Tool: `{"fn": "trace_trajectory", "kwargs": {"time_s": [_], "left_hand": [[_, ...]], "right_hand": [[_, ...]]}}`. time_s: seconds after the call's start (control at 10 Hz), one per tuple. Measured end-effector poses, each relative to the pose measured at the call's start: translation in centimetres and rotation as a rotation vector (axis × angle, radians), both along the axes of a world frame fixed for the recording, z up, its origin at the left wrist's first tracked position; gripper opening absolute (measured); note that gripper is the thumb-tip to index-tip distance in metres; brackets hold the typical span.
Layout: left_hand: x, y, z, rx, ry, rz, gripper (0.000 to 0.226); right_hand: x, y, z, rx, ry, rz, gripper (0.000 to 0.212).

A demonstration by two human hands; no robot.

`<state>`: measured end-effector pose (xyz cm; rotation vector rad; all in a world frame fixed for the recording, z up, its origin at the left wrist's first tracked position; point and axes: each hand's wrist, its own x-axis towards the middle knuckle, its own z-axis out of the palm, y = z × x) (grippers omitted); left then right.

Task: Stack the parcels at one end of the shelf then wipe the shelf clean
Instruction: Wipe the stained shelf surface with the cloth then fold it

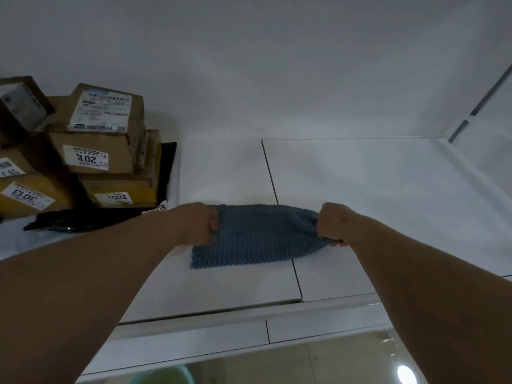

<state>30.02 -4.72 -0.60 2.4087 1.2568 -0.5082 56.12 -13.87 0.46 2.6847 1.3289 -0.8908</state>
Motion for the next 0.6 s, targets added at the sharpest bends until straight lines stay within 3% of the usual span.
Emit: {"fn": "trace_trajectory", "kwargs": {"time_s": [0.2,0.3,0.4,0.5,0.6], "left_hand": [[-0.2,0.1,-0.6,-0.008,0.075,-0.066,0.033],[-0.6,0.2,0.4,0.064,0.017,0.070,0.032],[-1.1,1.0,1.0,0.120,-0.068,0.170,0.031],[-2.6,1.6,1.4,0.142,-0.152,0.243,0.033],[-4.3,1.6,1.0,0.109,-0.208,0.253,0.037]], "right_hand": [[-0.9,0.6,0.2,0.112,0.140,-0.116,0.020],[-2.9,2.2,1.4,0.299,0.215,-0.081,0.040],[-6.7,3.7,2.7,0.402,0.271,0.059,0.042],[-10.8,4.2,2.9,0.373,0.425,0.235,0.044],[-13.3,4.0,2.2,0.148,0.601,0.326,0.062]]}}
